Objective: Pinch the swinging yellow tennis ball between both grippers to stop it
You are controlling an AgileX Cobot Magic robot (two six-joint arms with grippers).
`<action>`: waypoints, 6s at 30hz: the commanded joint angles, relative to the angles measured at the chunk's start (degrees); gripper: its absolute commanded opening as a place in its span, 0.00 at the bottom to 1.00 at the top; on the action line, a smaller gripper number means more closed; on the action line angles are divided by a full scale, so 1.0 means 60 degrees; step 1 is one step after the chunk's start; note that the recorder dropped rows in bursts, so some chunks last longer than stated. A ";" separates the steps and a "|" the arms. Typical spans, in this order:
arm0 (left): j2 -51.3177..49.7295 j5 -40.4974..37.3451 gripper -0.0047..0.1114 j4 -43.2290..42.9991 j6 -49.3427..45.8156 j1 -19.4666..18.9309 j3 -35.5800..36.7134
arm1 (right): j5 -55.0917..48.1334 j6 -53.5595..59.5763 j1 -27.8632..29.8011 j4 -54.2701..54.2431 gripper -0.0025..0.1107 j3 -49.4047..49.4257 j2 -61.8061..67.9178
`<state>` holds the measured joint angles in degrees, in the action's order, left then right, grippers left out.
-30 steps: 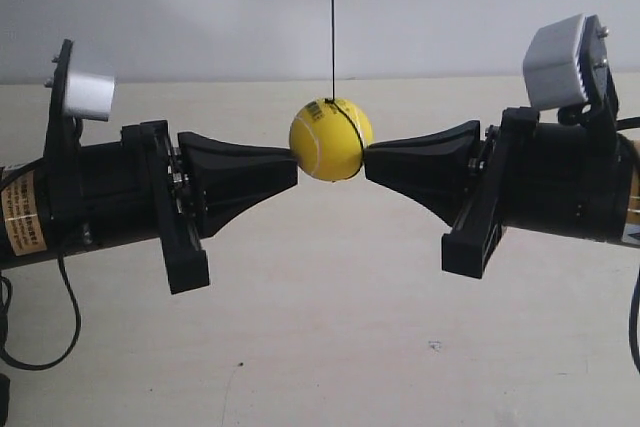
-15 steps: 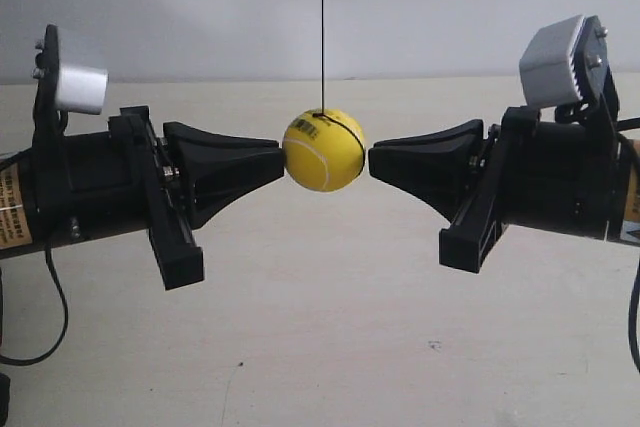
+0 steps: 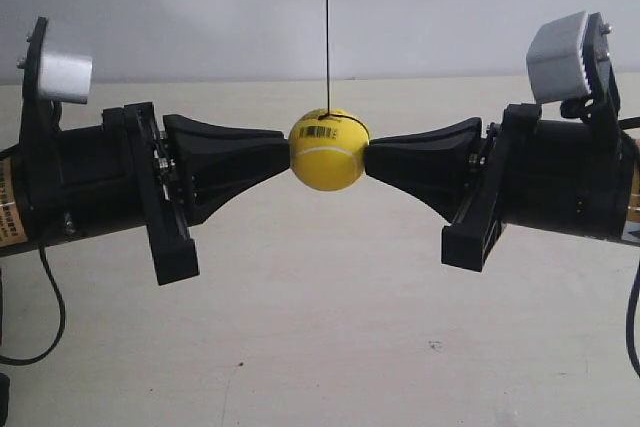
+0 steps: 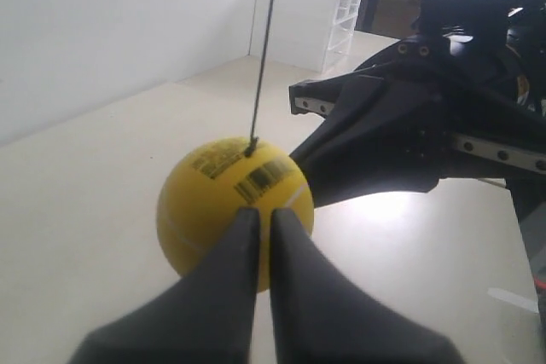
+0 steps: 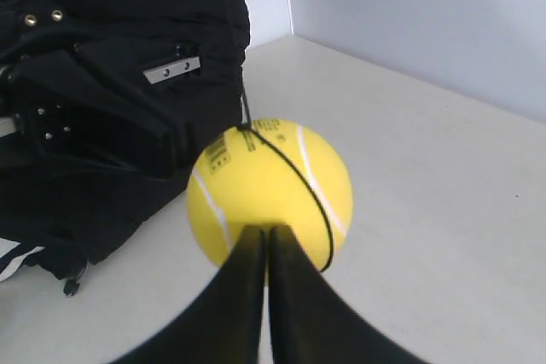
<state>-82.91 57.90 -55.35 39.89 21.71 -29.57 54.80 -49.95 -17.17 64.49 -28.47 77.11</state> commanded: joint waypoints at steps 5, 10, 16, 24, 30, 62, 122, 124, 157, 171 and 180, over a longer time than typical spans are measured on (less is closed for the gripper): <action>0.0037 0.0095 0.08 -0.0024 0.0085 0.0025 0.0050 | 0.0103 -0.0026 -0.0008 0.0071 0.02 -0.0037 -0.0084; 0.0037 -0.0383 0.08 -0.0024 0.0057 0.0025 0.0050 | -0.0025 0.0019 -0.0008 0.0085 0.02 -0.0037 -0.0084; 0.0037 -0.0364 0.08 -0.0238 0.0057 0.0025 0.0050 | -0.0025 0.0057 -0.0008 0.0085 0.02 -0.0037 -0.0084; 0.0037 -0.0062 0.08 -0.0238 0.0140 0.0061 0.0050 | -0.0007 -0.0009 -0.0008 0.0085 0.02 -0.0037 -0.0084; 0.0037 -0.0105 0.08 -0.0275 0.0200 0.0061 0.0050 | -0.0007 -0.0009 -0.0008 0.0085 0.02 -0.0037 -0.0084; -0.0839 0.0836 0.08 -0.0237 -0.0304 0.0061 0.0033 | -0.0029 0.0013 -0.0008 0.0092 0.02 -0.0037 -0.0063; 0.3022 -0.3808 0.08 0.0624 0.0664 0.0005 0.0033 | -0.2390 -0.1270 -0.0008 0.0458 0.02 -0.0037 -0.3079; 0.3655 -0.4532 0.08 0.1184 0.0669 0.0005 0.0033 | -0.2615 -0.1703 -0.0008 0.0547 0.02 -0.0037 -0.3725; 1.1965 -0.6401 0.08 0.1329 0.2854 0.0005 0.1361 | -0.3842 -0.6095 -0.0008 0.3350 0.02 -0.0037 -1.1010; 1.3002 -0.6401 0.08 0.1263 0.2854 0.0005 0.1361 | -0.3842 -0.6095 -0.0008 0.3368 0.02 -0.0037 -1.1019; 1.3032 -0.6401 0.08 0.1263 0.2854 0.0005 0.1361 | -0.3799 -0.6095 -0.0008 0.3395 0.02 -0.0037 -1.1019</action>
<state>-5.02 19.88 -47.92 56.38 21.71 -21.57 31.92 -86.19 -17.17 84.66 -28.47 11.34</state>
